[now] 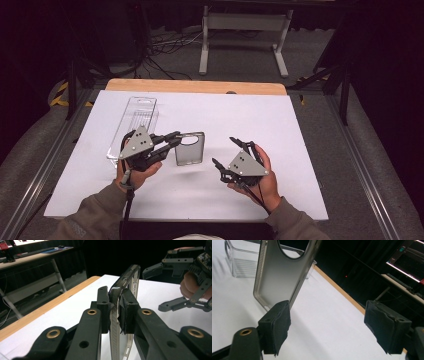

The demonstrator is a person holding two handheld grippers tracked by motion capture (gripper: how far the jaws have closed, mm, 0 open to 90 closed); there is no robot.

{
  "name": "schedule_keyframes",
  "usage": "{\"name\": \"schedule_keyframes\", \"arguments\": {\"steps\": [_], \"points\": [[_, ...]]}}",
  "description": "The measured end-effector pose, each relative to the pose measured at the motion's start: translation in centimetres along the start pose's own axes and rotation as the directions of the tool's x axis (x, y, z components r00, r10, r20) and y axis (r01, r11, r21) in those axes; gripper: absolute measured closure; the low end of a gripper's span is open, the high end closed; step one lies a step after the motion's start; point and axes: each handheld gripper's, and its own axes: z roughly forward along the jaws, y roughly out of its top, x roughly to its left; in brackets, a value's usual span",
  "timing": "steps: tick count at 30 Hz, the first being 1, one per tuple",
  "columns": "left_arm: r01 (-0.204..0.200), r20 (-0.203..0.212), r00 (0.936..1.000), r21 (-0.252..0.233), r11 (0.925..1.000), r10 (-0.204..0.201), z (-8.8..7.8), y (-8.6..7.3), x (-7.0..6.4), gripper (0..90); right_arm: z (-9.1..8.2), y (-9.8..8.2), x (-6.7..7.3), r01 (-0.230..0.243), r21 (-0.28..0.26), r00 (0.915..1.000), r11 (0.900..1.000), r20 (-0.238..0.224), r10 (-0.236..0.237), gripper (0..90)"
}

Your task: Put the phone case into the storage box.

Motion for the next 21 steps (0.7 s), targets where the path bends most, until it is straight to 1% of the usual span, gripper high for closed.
{"name": "schedule_keyframes", "arguments": {"steps": [4,6,7,10,12,13,14,17,18,19,21], "points": [[-0.002,-0.002,1.0,-0.001,1.0,0.002,-0.2,0.1,0.1,80.2,-0.3,-0.8,-0.1,-0.034,0.002,0.9994,0.999,-0.01,0.034,20.0],[-0.003,-0.007,1.0,-0.012,0.9999,0.003,-0.3,0.1,0.2,80.2,-0.5,-1.2,-0.2,-0.048,0.006,0.9988,0.999,-0.011,0.048,19.4],[-0.002,-0.005,1.0,-0.007,1.0,0.002,-0.4,0.1,0.2,80.2,-0.5,-1.4,-0.2,-0.056,0.008,0.9983,0.998,-0.015,0.056,19.2],[-0.003,-0.007,1.0,-0.012,0.9999,0.003,-0.5,0.1,0.2,80.2,-0.7,-2.0,-0.1,-0.063,0.013,0.9979,0.998,-0.013,0.063,18.7],[-0.005,-0.006,1.0,-0.011,0.9999,0.005,-0.5,0.1,0.2,80.2,-0.8,-2.4,-0.2,-0.085,0.005,0.996,0.996,-0.027,0.085,18.5],[-0.01,-0.009,0.9999,-0.01,0.9999,0.01,-0.6,0.2,0.3,80.2,-0.8,-2.6,-0.2,-0.09,0.009,0.9954,0.996,-0.03,0.09,18.4],[-0.003,-0.008,1.0,-0.011,0.9999,0.002,-0.6,0.1,0.2,80.2,-0.9,-2.8,-0.3,-0.098,0.017,0.9946,0.995,-0.033,0.098,18.0],[-0.008,-0.008,0.9999,-0.01,0.9999,0.007,-0.8,0.2,0.4,80.2,-1.1,-3.2,-0.3,-0.106,0.02,0.9938,0.994,-0.031,0.106,17.9],[-0.011,-0.009,0.9999,-0.008,0.9999,0.01,-0.8,0.2,0.4,80.2,-1.2,-3.4,-0.3,-0.102,0.029,0.9944,0.994,-0.025,0.103,17.9],[-0.015,-0.01,0.9998,-0.008,0.9999,0.015,-0.8,0.2,0.5,80.2,-1.4,-3.8,-0.1,-0.105,0.033,0.9939,0.994,-0.03,0.106,17.9],[-0.009,-0.009,0.9999,-0.008,0.9999,0.009,-0.9,0.2,0.4,80.2,-1.5,-4.0,0.0,-0.097,0.042,0.9948,0.994,-0.026,0.098,17.9]]}}
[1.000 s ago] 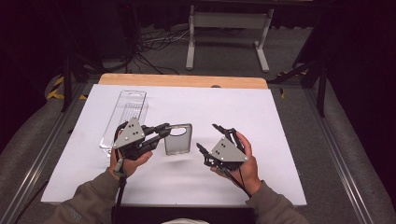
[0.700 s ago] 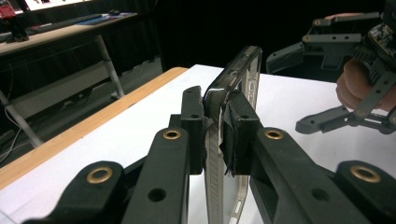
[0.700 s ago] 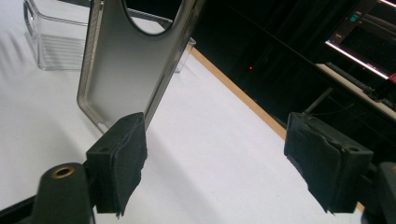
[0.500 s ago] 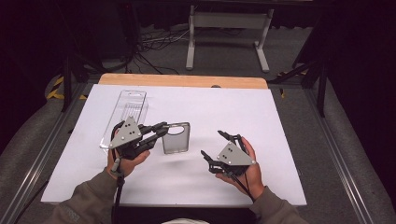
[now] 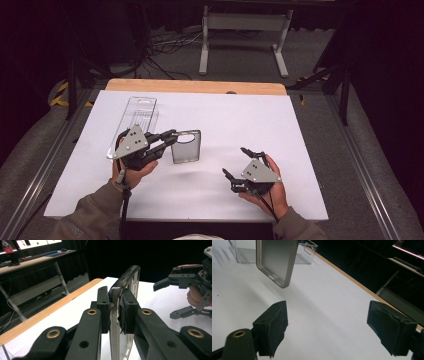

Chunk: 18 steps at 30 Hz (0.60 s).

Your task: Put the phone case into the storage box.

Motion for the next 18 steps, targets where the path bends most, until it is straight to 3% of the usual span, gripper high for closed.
{"name": "schedule_keyframes", "arguments": {"steps": [18], "points": [[0.0,-0.025,0.9997,-0.033,0.9995,0.0,-1.4,0.3,1.1,80.2,-1.2,-1.2,-0.5,-0.009,0.021,0.9997,1.0,0.023,0.008,17.6]]}}
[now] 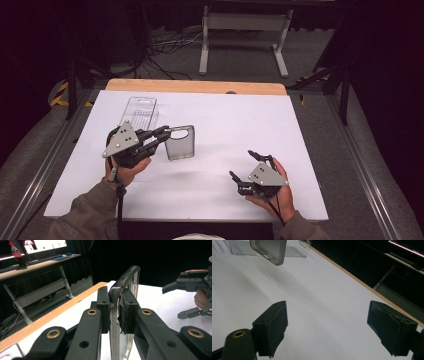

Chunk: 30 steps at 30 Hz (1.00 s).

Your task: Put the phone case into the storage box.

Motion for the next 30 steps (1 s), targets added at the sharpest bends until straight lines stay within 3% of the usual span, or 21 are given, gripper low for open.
{"name": "schedule_keyframes", "arguments": {"steps": [30], "points": [[-0.01,-0.067,0.9977,-0.048,0.9988,0.006,-2.9,0.7,2.2,80.2,0.5,-0.2,0.4,0.029,0.009,0.9992,1.0,-0.027,-0.029,17.7]]}}
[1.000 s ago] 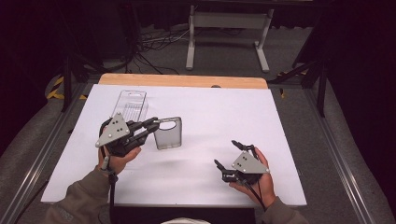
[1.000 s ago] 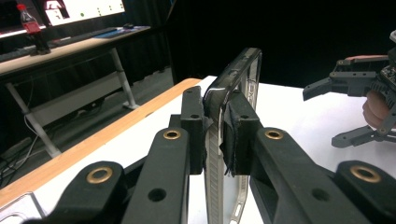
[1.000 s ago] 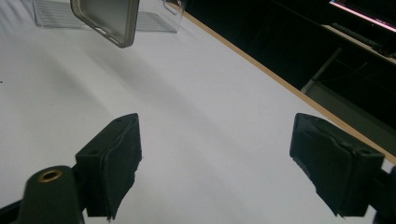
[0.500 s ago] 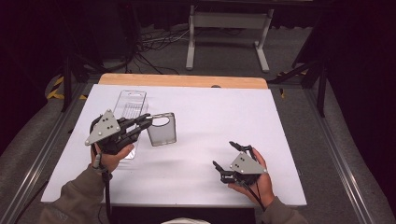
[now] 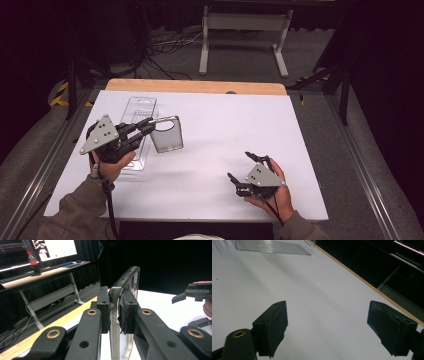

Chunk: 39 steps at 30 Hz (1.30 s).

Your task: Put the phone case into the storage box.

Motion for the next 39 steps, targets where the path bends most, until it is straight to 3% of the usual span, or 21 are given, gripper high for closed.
{"name": "schedule_keyframes", "arguments": {"steps": [24,39], "points": [[0.0,-0.078,0.997,-0.028,0.9996,-0.002,-2.2,0.4,1.9,80.3,0.1,0.0,0.0,0.004,0.005,1.0,1.0,-0.004,-0.004,17.8],[0.017,-0.133,0.9909,-0.045,0.9988,-0.023,-3.7,0.2,3.6,80.2,0.0,0.0,0.1,0.01,0.003,0.9999,1.0,-0.005,-0.01,17.9]]}}
